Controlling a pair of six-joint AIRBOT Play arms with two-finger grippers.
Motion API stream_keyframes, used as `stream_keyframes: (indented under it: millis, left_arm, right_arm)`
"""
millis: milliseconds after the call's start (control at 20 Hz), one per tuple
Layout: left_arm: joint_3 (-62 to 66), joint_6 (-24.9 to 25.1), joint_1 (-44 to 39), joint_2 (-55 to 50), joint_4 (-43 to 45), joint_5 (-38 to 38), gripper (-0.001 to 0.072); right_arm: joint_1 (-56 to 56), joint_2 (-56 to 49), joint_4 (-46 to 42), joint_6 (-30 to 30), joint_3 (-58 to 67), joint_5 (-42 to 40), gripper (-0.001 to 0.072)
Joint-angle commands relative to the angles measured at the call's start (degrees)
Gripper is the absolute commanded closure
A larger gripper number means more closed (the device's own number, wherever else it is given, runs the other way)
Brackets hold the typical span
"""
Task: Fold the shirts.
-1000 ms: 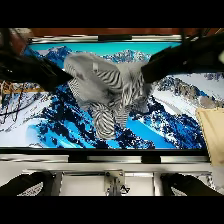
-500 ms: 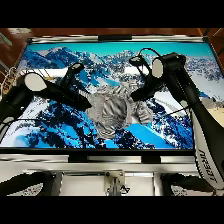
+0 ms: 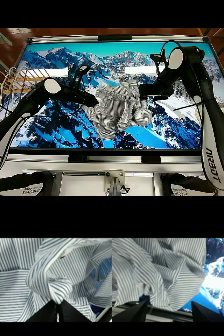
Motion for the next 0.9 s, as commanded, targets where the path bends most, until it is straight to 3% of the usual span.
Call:
stream_keyframes:
  millis: [0,150,300,400,850]
  left_arm:
    - [0.00,0.81,0.13,-0.37,-0.22,1.27,0.0650]
    - [0.00,0.83,0.15,-0.37,-0.20,1.27,0.0649]
    - [0.00,0.83,0.15,-0.37,0.02,1.25,0.0649]
    - [-0.02,0.85,0.15,-0.37,0.44,1.07,0.0649]
    - [-0.02,0.85,0.15,-0.37,1.27,1.16,0.0649]
  right_arm:
    - [7.50,2.78,0.50,7.39,0.57,0.63,0.0051]
    - [17.00,1.90,-2.32,13.75,0.55,-0.63,0.0051]
    - [22.64,-1.68,-6.43,15.91,0.55,1.51,0.0051]
    - [21.70,-3.69,-7.19,15.91,0.55,4.90,0.0052]
    - [18.91,-7.87,-1.97,25.77,0.57,-2.10,0.0052]
